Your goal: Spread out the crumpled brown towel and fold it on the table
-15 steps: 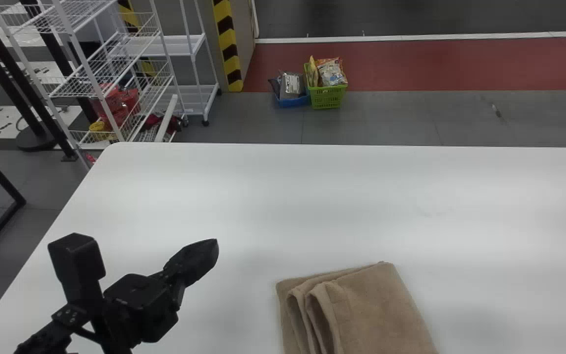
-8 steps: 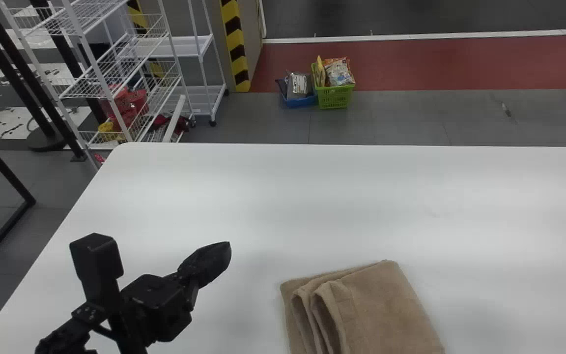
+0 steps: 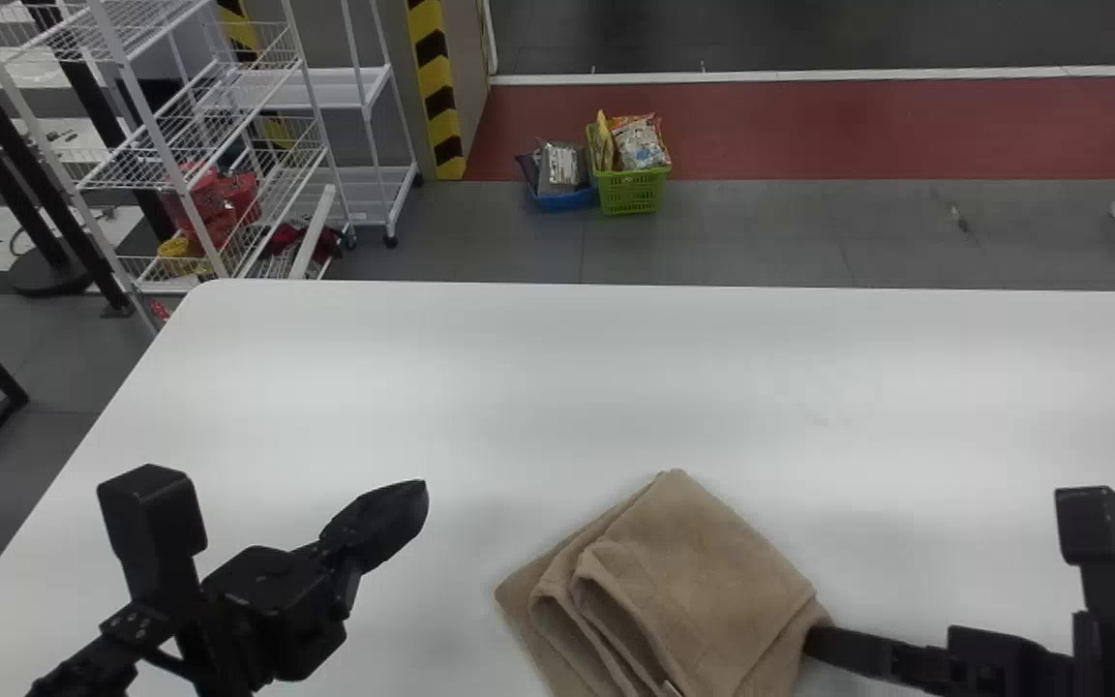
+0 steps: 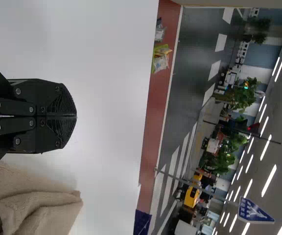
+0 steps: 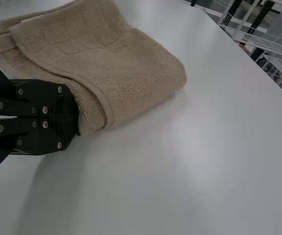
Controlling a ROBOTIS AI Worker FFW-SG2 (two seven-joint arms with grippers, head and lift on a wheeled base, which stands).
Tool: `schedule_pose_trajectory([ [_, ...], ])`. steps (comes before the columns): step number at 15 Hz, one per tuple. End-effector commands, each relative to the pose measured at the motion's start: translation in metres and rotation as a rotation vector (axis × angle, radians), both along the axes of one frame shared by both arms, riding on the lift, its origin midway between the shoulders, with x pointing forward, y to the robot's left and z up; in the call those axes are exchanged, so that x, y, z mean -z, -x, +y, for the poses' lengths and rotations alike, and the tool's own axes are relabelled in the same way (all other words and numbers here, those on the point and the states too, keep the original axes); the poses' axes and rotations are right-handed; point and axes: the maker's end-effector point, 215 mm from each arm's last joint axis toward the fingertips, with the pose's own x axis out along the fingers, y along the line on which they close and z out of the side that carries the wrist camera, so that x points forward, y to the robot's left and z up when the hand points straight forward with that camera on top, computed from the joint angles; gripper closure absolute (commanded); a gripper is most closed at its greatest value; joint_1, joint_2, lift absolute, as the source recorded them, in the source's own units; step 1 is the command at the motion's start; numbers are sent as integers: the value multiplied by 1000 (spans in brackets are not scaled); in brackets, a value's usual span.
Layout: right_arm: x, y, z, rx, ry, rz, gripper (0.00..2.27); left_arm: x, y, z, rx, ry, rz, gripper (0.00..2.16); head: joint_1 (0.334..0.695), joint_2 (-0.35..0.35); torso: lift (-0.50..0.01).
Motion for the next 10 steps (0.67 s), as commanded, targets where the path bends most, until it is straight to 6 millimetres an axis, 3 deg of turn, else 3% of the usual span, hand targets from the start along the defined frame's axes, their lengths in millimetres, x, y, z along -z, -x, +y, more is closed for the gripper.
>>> schedule_pose_trajectory([
  [1, -3, -19, 5, -5, -4, -3, 1781, 3, 1, -1, 3, 3, 6, 2138, 695, 86, -127],
  [7, -31, -85, 20, -37, 6, -55, 1781, 0, 0, -2, 5, 3, 4, 2138, 695, 87, -127],
  [10, -34, -106, 34, -72, 23, -75, 1781, 0, -1, -3, 7, 5, 4, 2138, 695, 101, -127],
])
